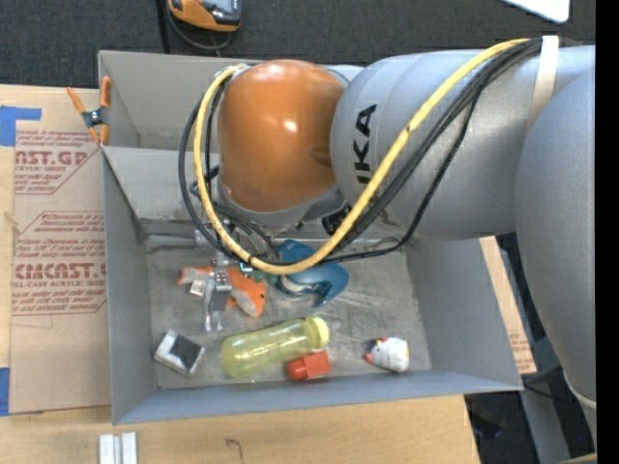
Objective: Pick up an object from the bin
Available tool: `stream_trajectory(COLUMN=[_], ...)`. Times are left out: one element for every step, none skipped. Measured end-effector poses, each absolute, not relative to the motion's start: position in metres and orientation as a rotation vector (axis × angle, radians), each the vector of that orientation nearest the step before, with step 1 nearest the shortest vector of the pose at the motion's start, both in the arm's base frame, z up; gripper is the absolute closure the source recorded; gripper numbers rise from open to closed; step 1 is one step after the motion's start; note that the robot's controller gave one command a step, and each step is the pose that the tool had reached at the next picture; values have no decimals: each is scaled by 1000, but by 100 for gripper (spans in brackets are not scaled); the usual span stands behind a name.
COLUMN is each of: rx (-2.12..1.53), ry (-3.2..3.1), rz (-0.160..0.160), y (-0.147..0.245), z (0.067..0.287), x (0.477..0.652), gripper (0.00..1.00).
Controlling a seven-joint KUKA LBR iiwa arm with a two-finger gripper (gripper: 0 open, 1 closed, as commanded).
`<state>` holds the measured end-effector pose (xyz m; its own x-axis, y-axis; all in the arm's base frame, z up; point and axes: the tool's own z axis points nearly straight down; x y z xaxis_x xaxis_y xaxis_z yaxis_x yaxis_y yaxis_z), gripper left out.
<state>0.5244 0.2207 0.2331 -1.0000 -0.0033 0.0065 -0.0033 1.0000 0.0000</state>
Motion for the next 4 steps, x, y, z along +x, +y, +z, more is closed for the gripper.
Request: stream_trajectory(rx=[2,13,99,121], ry=[-3143,-3152,-3145,-3131], rz=[-2,-8,-3,3], y=[220,221,226,232], z=[237,196,133,111], x=[526,540,538,545], gripper=[0,0,0,0])
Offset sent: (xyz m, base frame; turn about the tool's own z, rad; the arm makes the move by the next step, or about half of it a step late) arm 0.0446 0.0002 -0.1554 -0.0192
